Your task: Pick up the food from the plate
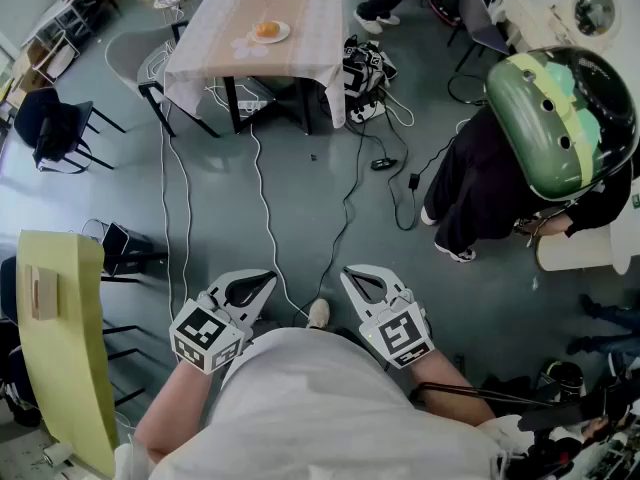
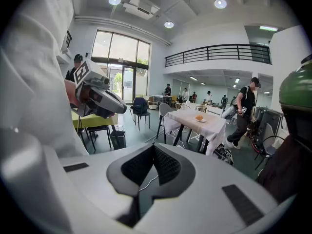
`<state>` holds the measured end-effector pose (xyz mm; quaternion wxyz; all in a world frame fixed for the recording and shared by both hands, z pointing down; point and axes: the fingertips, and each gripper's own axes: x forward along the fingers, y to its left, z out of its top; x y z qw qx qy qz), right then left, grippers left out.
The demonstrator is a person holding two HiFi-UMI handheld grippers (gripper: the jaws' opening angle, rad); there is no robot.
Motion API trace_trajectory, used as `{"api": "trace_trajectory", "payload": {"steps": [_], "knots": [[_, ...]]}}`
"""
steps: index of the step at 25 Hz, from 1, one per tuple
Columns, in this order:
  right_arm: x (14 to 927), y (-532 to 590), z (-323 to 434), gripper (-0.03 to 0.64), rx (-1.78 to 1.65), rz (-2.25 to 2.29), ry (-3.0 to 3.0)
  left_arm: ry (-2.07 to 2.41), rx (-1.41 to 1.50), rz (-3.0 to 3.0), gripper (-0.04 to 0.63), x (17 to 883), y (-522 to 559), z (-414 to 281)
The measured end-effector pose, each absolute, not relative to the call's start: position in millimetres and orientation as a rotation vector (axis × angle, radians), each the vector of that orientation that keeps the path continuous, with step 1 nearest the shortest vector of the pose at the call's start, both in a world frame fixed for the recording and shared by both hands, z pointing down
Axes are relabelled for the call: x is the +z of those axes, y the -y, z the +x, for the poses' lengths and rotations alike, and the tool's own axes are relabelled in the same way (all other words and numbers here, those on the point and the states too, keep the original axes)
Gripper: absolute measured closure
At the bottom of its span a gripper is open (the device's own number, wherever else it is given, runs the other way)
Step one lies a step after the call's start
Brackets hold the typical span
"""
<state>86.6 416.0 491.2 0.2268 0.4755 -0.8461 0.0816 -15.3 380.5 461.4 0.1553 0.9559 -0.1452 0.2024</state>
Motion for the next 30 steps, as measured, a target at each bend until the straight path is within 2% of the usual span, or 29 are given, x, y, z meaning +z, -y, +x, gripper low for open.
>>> {"api": "trace_trajectory", "payload": {"steps": [14,22,27,30], "knots": [[507.2,-361.7,83.2,0.604,0.264,1.256,2.329,0.462,0.583,2.770,0.587,457.9,-311.7,-25.0],[496.8,-246.4,63.4,0.603,0.263,1.376,2.268,0.285,0.394,2.847,0.586,443.0,-190.5,-32.5],[478.7,-149.3,30.0,0.599,0.250,1.441,2.203,0.147,0.380,2.905,0.586,419.3,-103.9,-63.8],[463.7,-98.3,10.3,0.562,0.202,1.444,2.184,0.128,0.391,2.909,0.586,412.0,-57.4,-86.1]]}}
